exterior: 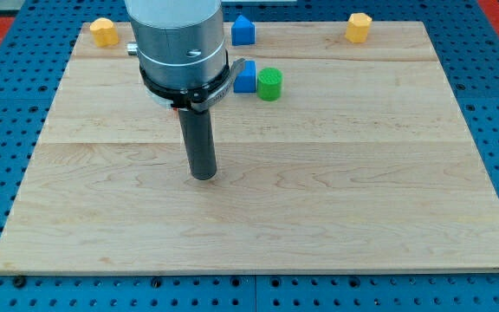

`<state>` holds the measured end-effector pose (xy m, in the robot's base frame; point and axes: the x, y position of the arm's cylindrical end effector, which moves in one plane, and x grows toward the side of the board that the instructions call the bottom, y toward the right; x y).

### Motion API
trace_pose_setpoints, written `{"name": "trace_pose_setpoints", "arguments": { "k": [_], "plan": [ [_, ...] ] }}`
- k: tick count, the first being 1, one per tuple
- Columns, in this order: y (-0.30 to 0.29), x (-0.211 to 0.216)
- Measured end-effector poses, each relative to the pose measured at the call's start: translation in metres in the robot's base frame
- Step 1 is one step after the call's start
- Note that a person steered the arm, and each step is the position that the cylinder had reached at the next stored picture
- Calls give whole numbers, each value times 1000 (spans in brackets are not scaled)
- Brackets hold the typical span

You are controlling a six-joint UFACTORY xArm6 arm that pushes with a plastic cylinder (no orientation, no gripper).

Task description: Place the red blocks parallel to each other

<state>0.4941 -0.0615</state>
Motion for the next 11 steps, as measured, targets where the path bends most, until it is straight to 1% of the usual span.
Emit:
{"name": "trace_pose_setpoints", "arguments": {
  "k": [1,2,3,4,5,6,7,8,10,11],
  "plan": [
    [0,0],
    [0,-11],
    [-17,-52],
    [-18,-94],
    [21,-122],
    [26,-148],
    [18,-191],
    [17,-205],
    [-74,-202],
    [-91,-168]
  ]
}}
